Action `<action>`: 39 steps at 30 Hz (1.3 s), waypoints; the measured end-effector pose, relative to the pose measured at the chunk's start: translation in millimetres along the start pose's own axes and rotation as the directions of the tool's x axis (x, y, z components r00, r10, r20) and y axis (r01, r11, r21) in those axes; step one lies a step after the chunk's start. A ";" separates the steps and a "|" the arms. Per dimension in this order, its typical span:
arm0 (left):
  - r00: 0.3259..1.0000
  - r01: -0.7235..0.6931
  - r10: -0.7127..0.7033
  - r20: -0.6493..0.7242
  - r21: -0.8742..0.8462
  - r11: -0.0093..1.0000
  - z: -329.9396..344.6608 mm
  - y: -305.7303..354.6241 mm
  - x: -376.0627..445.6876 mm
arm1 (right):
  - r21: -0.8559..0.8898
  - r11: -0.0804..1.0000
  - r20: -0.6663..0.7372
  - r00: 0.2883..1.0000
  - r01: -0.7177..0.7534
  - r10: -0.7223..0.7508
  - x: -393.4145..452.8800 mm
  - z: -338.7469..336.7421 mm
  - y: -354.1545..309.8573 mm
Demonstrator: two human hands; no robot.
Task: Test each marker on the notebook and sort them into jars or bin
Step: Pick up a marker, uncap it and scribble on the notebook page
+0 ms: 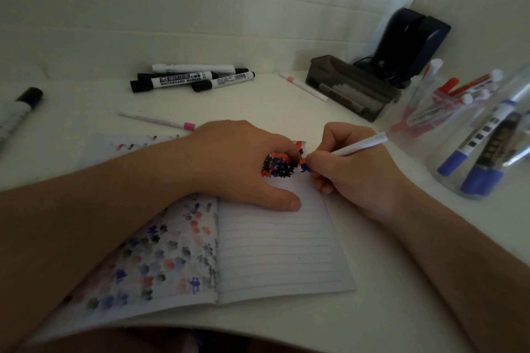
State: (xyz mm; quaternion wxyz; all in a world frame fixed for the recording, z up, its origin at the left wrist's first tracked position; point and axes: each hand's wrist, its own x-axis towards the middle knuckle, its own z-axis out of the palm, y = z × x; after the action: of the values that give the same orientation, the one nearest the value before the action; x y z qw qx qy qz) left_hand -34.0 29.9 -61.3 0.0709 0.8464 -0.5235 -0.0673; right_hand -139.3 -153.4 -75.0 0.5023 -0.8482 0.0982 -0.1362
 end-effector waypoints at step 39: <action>0.967 -0.093 -0.020 -0.252 -0.429 0.899 3.8 -12.3 -6.6 | 0.489 0.871 0.123 0.992 -0.056 -0.005 2.5 -9.0 -0.4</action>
State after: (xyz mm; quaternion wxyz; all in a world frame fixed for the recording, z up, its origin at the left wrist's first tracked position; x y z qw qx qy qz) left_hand -26.8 41.0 -67.1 0.3257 0.8005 -0.4976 -0.0742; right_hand -139.9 -161.4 -70.1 0.7081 -0.6980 0.0410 -0.0986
